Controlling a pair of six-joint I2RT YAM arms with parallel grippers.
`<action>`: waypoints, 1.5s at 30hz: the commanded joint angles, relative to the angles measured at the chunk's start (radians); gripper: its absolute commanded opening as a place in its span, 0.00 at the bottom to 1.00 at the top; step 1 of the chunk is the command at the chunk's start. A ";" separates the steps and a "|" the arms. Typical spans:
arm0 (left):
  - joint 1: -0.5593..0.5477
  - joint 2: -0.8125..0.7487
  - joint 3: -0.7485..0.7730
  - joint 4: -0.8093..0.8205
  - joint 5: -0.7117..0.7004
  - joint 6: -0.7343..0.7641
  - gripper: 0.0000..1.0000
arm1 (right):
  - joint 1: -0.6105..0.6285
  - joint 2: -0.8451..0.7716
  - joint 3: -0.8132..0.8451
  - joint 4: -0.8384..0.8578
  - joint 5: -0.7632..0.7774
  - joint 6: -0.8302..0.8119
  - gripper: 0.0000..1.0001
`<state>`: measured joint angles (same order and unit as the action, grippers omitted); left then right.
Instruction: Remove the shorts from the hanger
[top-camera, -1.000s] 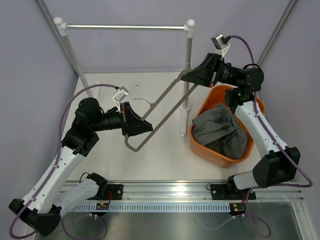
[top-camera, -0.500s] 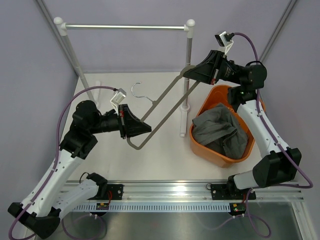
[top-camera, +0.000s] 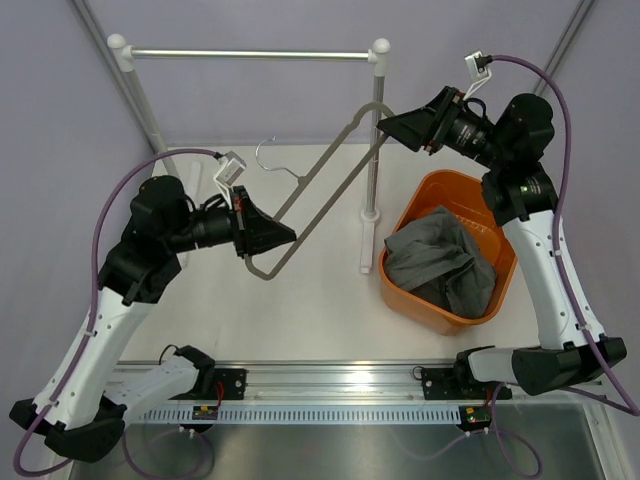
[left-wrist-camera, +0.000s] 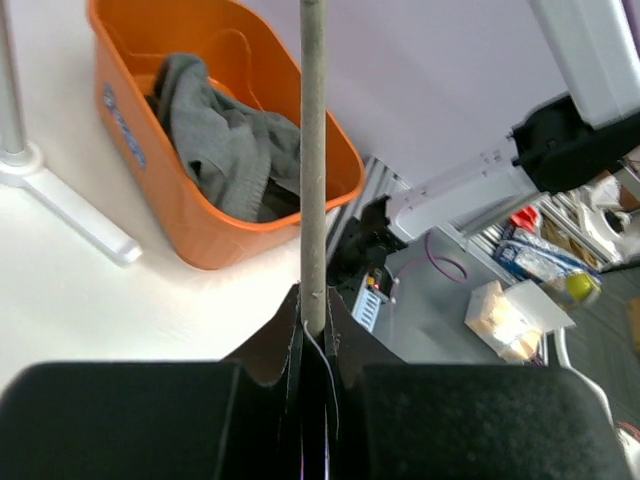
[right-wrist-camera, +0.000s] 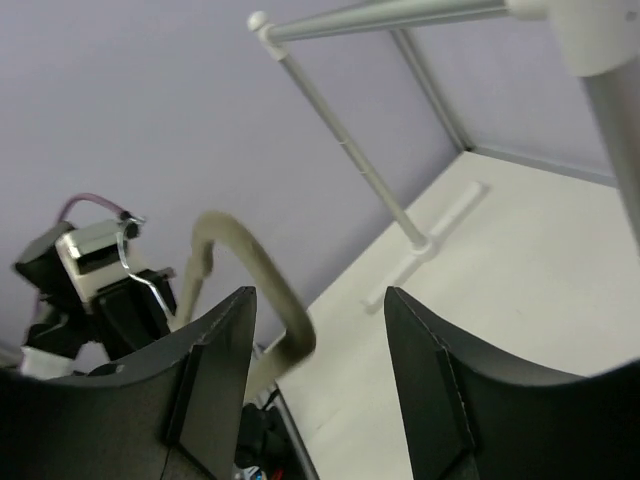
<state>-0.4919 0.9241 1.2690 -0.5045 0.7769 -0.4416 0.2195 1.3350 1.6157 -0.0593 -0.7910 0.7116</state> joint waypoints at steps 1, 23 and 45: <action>0.001 0.056 0.162 -0.093 -0.146 0.072 0.00 | -0.006 -0.025 0.055 -0.298 0.192 -0.207 0.63; 0.039 0.596 0.920 -0.646 -0.714 0.270 0.00 | -0.006 -0.229 0.039 -0.519 0.345 -0.334 0.64; 0.111 0.791 1.073 -0.462 -0.772 0.308 0.00 | -0.006 -0.315 -0.016 -0.576 0.372 -0.350 0.64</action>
<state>-0.3897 1.7348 2.3199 -1.0641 0.0273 -0.1543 0.2165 1.0290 1.6108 -0.6346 -0.4351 0.3798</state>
